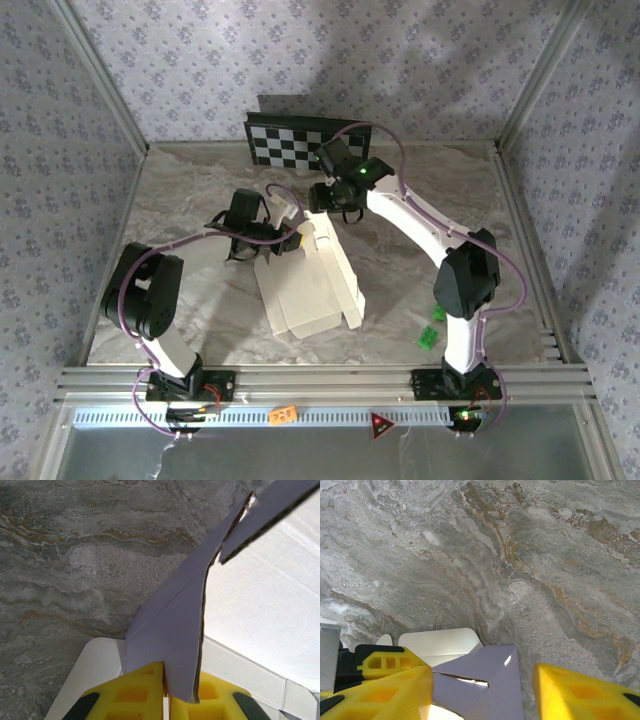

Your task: Fold the paper box

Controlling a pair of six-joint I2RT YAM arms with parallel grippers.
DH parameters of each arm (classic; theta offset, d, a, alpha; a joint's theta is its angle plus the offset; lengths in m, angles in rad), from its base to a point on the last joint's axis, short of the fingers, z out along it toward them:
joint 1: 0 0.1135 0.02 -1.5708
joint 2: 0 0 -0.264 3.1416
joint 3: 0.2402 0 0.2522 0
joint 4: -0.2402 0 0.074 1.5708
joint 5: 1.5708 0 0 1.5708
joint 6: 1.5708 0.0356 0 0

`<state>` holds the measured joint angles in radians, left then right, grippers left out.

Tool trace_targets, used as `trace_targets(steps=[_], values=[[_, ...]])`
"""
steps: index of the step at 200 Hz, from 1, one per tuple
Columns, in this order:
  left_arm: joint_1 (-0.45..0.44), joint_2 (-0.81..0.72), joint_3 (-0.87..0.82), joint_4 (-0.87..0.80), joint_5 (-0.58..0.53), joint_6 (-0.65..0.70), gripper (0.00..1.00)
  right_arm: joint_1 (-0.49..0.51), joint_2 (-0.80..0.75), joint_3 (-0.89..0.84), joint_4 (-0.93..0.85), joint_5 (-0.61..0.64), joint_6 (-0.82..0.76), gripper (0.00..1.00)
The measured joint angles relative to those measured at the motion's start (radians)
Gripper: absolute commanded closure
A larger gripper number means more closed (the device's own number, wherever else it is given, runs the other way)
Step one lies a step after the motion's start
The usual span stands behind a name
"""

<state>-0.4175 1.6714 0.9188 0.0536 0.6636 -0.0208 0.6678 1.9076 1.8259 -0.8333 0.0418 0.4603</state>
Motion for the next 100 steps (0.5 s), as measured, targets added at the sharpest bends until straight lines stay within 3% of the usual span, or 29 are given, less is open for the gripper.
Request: trace_targets(steps=[37,100], values=[[-0.002,0.000,0.000,0.000,-0.001,0.000,0.91,0.007,0.000,-0.003,0.001,0.004,0.000,0.50],[-0.009,0.000,0.000,0.000,-0.003,0.000,0.91,0.018,-0.007,-0.029,0.008,0.008,0.000,0.50]])
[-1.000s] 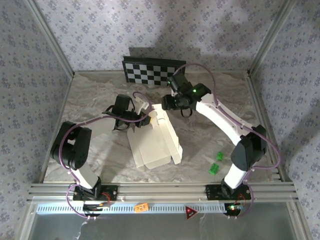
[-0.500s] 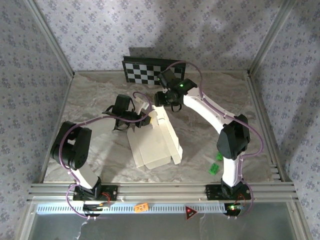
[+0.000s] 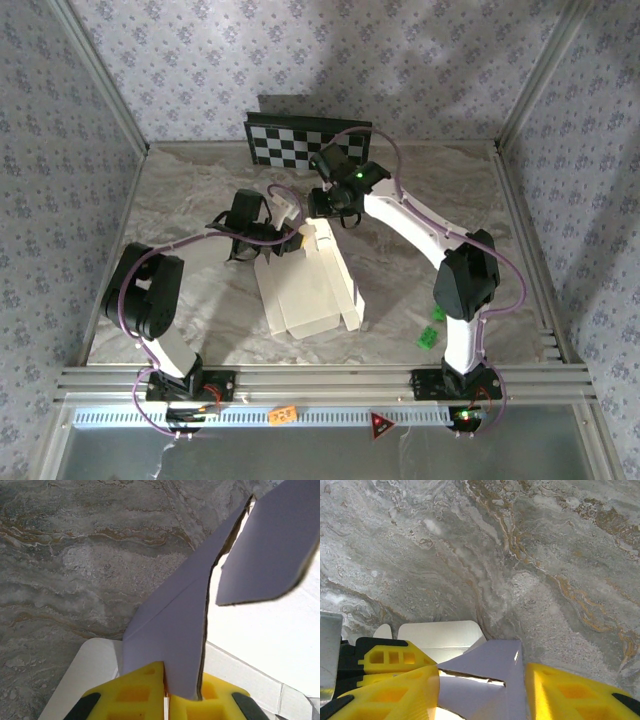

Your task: Fold the paper box

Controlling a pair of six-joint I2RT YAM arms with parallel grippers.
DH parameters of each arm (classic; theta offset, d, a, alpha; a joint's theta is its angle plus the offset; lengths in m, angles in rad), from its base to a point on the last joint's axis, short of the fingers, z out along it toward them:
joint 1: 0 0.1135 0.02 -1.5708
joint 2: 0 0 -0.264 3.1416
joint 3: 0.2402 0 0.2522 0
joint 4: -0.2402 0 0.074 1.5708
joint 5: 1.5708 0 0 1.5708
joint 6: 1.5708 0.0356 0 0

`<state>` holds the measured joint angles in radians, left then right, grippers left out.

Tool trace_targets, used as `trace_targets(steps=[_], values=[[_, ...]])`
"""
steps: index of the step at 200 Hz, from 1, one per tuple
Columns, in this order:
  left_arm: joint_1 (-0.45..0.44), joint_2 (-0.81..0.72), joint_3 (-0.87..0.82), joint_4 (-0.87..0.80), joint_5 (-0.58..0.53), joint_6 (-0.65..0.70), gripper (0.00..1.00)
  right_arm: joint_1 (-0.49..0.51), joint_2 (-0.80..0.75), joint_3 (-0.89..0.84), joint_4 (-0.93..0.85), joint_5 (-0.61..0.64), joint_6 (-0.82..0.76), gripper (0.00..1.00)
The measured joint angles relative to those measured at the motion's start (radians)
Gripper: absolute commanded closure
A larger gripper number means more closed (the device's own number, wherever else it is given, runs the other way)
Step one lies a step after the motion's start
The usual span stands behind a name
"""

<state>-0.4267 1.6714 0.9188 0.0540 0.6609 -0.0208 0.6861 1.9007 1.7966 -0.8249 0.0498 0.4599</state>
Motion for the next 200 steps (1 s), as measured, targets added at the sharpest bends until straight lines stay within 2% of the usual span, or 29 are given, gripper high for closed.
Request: trace_targets(steps=[92,153,200], values=[[0.000,0.000,0.000,0.000,0.000,0.000,0.91,0.045,-0.002,-0.044,0.033,0.007,0.001,0.49],[0.000,0.000,-0.002,0.002,0.000,-0.008,0.91,0.056,-0.005,-0.050,0.036,0.015,0.001,0.45],[0.000,0.000,-0.003,0.003,0.000,-0.008,0.91,0.056,-0.080,-0.050,0.008,-0.002,0.000,0.42]])
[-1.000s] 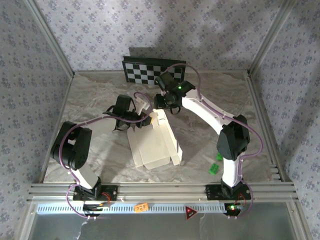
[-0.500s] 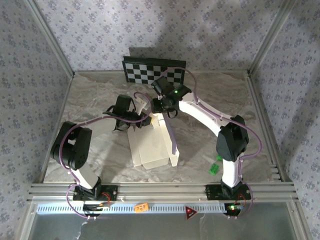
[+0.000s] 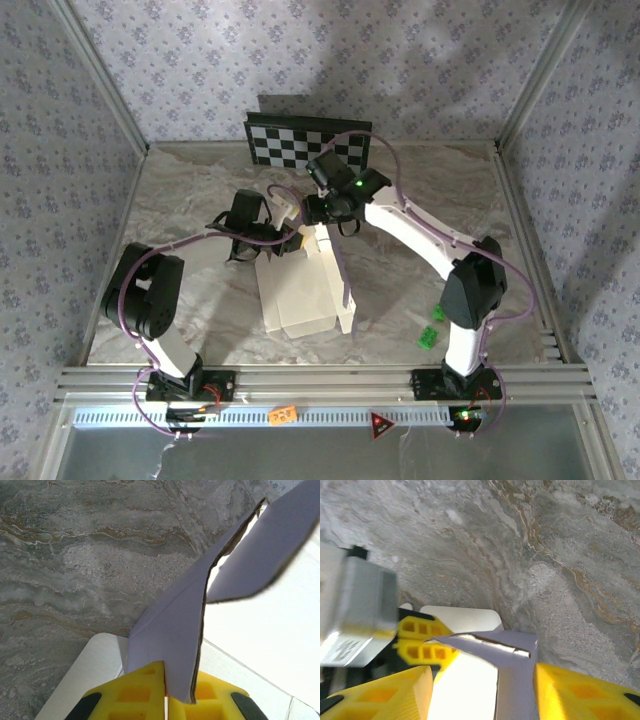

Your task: Fold the paper box

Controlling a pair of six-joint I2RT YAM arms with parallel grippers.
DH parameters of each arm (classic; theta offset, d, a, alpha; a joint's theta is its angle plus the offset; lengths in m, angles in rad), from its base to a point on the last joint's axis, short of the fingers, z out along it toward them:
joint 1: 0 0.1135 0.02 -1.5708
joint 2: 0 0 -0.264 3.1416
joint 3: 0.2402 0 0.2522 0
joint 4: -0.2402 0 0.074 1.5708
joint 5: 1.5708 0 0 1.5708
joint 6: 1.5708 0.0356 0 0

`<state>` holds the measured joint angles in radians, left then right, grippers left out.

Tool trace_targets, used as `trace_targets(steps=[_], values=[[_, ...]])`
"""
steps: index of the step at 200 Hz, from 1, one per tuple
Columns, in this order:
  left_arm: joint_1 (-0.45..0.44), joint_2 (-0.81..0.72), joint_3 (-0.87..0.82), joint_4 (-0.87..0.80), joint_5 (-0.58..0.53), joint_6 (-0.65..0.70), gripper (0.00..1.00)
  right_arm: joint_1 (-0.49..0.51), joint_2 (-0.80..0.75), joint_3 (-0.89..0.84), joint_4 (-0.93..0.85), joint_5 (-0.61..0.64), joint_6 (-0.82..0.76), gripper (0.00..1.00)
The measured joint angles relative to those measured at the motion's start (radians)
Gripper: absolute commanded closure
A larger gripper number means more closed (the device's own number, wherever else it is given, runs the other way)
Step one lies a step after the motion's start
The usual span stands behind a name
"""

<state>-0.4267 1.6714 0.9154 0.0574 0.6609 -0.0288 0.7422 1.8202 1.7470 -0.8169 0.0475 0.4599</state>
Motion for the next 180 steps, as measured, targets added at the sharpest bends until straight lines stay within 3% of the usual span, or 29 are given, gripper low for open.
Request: trace_targets(steps=[33,68,91,152,180], values=[[0.000,0.000,0.000,0.000,0.000,0.000,0.92,-0.003,-0.082,-0.002,-0.017,-0.016,-0.005,0.48],[0.000,0.000,0.000,0.000,0.000,0.000,0.92,-0.025,-0.161,-0.077,-0.013,-0.026,-0.008,0.77],[0.000,0.000,0.000,0.000,0.000,0.000,0.92,-0.052,-0.189,-0.156,-0.003,-0.044,0.008,0.88],[-0.001,0.000,-0.002,0.005,0.000,-0.011,0.92,-0.061,-0.163,-0.228,0.055,-0.114,0.012,0.91],[-0.002,-0.001,-0.006,0.011,0.000,-0.011,0.92,-0.054,-0.137,-0.228,0.071,-0.125,0.013,0.84]])
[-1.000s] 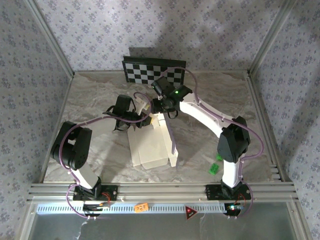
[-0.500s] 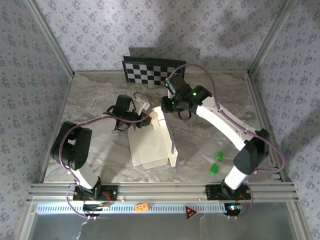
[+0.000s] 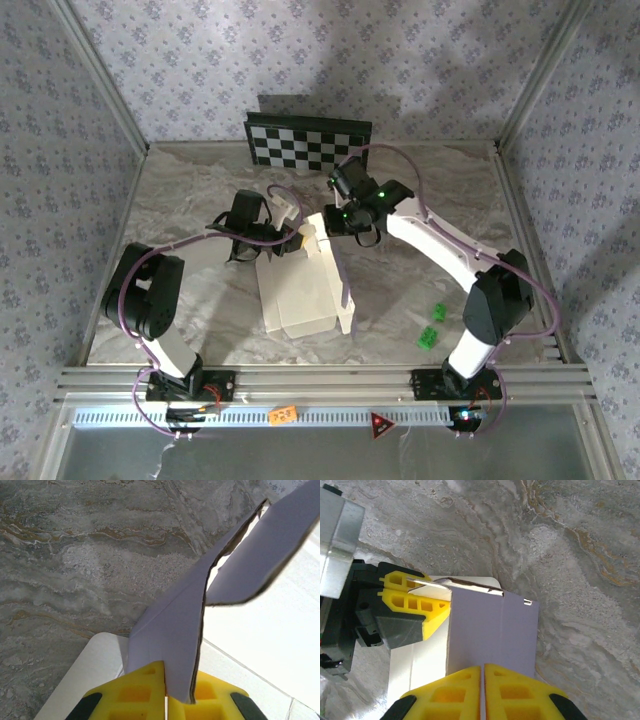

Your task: Fold the paper box

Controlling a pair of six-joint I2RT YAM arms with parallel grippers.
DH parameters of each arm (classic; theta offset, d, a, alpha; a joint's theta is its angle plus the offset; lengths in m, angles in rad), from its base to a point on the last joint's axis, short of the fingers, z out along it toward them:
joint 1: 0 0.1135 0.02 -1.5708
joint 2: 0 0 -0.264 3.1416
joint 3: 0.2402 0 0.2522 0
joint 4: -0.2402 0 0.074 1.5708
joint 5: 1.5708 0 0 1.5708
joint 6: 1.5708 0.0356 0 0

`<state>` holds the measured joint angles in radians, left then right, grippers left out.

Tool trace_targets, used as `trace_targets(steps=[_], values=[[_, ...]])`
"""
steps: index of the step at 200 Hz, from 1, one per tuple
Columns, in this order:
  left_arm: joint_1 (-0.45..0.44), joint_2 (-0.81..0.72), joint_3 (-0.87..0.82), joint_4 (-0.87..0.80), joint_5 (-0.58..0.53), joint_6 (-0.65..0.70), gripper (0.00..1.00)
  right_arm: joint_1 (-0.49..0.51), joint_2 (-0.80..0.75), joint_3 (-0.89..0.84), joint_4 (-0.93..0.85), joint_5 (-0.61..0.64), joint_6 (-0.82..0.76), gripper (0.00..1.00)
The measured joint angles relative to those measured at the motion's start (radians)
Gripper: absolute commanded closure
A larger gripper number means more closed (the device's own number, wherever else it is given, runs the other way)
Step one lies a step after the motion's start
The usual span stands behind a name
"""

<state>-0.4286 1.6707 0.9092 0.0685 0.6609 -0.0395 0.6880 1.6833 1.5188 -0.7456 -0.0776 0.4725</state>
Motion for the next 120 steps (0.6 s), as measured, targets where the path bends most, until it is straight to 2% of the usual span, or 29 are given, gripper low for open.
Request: trace_targets(steps=[13,35,120], values=[[0.000,-0.001,-0.002,0.004,0.000,0.000,0.92,0.002,0.014,0.000,0.003,-0.002,-0.001,0.77],[0.000,-0.001,-0.003,0.008,0.000,-0.004,0.92,0.004,0.031,0.000,0.003,-0.002,0.004,0.72],[0.000,-0.001,-0.008,0.015,0.003,-0.004,0.92,0.004,0.040,-0.031,0.021,-0.022,0.006,0.70]])
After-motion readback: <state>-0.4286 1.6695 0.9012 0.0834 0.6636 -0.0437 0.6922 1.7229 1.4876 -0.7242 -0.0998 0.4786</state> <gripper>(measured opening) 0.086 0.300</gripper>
